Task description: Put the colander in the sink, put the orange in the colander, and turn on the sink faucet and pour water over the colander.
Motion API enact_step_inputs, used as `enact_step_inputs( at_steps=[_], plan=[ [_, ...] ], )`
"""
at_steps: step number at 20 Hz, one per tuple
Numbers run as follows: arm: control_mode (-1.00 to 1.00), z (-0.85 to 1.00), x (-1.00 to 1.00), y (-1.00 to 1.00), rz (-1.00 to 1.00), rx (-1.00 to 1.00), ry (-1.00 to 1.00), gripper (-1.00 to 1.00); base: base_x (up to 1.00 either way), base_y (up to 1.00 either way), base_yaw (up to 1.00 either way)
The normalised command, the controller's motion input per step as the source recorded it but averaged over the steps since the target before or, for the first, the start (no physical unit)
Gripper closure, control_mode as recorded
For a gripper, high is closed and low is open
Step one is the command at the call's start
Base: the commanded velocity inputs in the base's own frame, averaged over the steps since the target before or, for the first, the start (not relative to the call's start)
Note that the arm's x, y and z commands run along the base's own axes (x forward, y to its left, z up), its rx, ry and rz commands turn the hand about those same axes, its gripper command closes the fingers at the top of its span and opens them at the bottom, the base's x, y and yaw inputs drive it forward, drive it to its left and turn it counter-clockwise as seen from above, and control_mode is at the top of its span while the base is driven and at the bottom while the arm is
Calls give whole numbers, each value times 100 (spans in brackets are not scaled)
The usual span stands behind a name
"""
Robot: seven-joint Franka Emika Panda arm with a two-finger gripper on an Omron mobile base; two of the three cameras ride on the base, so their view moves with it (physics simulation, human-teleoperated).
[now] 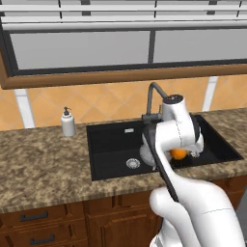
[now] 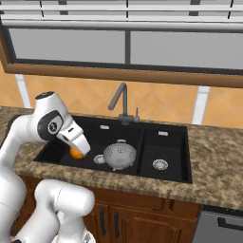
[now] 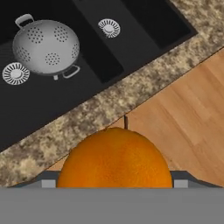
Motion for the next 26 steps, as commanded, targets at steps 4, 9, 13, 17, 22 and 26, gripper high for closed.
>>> enact_step_inputs(
  at_steps=[4,9,13,17,22,26],
  plan=[
    [-100,0,68,81,0,-4,-3,100,0,0,0],
    [-100,-8,87,31,-2,-8,0,100,0,0,0],
    [-100,-33,79,0,-2,-3,0,100,0,0,0],
    [-100,-54,52,-12,-1,0,0,100,0,0,0],
    [-100,-52,43,-24,0,0,0,100,0,0,0],
    [-100,-51,33,-26,0,0,0,100,0,0,0]
  ],
)
